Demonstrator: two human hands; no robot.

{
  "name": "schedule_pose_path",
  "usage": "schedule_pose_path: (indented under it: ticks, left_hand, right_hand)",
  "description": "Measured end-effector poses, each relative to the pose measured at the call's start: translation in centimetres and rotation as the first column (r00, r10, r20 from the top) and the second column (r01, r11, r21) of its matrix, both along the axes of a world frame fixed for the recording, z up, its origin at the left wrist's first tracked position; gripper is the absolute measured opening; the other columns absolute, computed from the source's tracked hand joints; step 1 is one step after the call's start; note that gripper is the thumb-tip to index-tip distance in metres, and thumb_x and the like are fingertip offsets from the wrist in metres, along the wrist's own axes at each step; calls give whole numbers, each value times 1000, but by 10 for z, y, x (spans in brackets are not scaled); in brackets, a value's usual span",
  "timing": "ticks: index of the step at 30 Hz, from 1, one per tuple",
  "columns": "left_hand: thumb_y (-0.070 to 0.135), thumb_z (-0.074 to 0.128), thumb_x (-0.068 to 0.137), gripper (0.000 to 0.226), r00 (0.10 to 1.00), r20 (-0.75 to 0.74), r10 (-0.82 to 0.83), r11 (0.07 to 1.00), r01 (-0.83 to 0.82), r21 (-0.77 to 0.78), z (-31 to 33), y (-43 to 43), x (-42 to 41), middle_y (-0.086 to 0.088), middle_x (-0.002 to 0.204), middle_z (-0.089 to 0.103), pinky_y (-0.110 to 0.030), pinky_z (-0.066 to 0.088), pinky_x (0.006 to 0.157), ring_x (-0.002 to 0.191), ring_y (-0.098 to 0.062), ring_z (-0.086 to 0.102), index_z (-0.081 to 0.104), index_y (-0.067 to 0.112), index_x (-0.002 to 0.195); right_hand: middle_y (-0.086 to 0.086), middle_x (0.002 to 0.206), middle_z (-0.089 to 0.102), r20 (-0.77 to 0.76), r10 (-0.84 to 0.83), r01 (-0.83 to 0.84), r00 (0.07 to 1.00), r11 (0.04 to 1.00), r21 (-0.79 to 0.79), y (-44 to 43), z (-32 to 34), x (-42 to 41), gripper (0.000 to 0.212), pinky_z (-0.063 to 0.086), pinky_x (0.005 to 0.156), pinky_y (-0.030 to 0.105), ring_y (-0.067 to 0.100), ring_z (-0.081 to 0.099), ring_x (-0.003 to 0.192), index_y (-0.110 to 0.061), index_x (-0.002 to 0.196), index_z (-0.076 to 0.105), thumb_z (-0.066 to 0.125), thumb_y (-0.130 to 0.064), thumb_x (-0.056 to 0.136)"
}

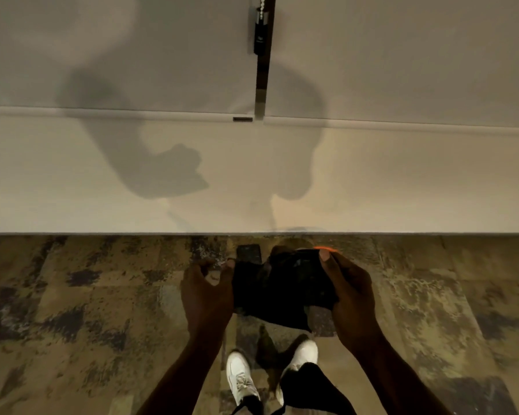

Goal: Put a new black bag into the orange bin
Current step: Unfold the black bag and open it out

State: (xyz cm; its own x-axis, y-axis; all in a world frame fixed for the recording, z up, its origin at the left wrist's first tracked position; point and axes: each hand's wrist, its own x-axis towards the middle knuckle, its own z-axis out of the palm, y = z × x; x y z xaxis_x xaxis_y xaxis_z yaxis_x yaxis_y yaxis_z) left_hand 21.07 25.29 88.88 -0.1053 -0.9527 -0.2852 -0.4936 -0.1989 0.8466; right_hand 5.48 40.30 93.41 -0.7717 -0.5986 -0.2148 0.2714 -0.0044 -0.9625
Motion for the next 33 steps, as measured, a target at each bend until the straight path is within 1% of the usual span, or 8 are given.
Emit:
schedule_pose_path:
  ticks: [3, 7, 9, 12, 17, 23, 28, 33]
  left_hand:
    - [66, 69, 86, 36, 980, -143, -138, 983, 154, 103, 25, 17, -17, 11, 84, 77, -41, 64, 72, 83, -9, 75, 75, 30, 87]
    - [90, 73, 59, 69, 902, -266, -341, 872, 409, 269, 40, 41, -43, 12, 91, 83, -33, 67, 72, 82, -6, 80, 78, 33, 98]
    - [62, 87, 70, 55, 890, -141, -433, 862, 455, 222, 38, 54, -54, 12, 102, 78, -32, 65, 78, 92, -7, 75, 70, 29, 111]
    - [11, 76, 85, 25, 891, 6, -455, 884, 451, 122, 36, 64, -62, 16, 92, 71, -24, 57, 68, 88, -8, 71, 68, 33, 94]
    - [-2, 63, 81, 26, 923, 113, -369, 929, 362, 73, 34, 79, -87, 5, 77, 71, -35, 61, 66, 73, -15, 69, 78, 16, 92]
    - [3, 54, 94, 34, 976, -32, -217, 941, 217, 260, 47, 93, -118, -15, 69, 76, -62, 65, 67, 66, -40, 77, 76, 17, 73]
    - [-2, 57, 99, 33, 944, -323, 71, 828, 125, 547, 46, 110, -137, -5, 77, 83, -35, 63, 54, 75, -27, 80, 82, 15, 86]
    - [-7, 54, 98, 39, 928, -341, 151, 809, 83, 582, 42, 129, -145, -6, 62, 72, -21, 49, 41, 59, -22, 64, 74, 13, 71]
  right_hand:
    - [56, 93, 48, -74, 6, -3, 997, 999, 33, 9, 0, 2, 101, 53, 80, 70, 70, 51, 85, 30, 99, 48, 79, -65, 80]
    - [50, 96, 59, -97, 6, -1, 995, 999, 46, 25, -3, -1, 71, 53, 81, 75, 66, 61, 93, 26, 101, 56, 73, -42, 92]
    - [46, 90, 62, -102, 6, -2, 995, 999, 35, 36, -4, -9, 61, 60, 77, 59, 62, 65, 88, 23, 96, 60, 71, -37, 93]
    - [55, 89, 49, -62, 1, -2, 998, 1000, -22, 52, -3, -22, 60, 51, 76, 50, 70, 54, 86, 30, 91, 50, 70, -27, 95]
    - [25, 63, 48, -106, 12, -14, 994, 1000, -19, 90, -3, -58, 45, 44, 63, 31, 27, 53, 62, 16, 71, 51, 72, -18, 92]
    - [8, 71, 71, -197, 144, -117, 970, 983, 144, 136, -14, -96, 19, 54, 66, 27, 22, 70, 70, -7, 73, 68, 84, -3, 82]
    - [0, 71, 75, -187, 303, -236, 935, 921, 311, 166, -32, -114, 19, 51, 59, 16, 7, 71, 64, -11, 76, 73, 91, -3, 76]
    - [26, 71, 67, -82, 299, -255, 951, 904, 342, 187, -47, -120, 29, 52, 60, 23, 23, 65, 64, 15, 79, 60, 87, 7, 75]
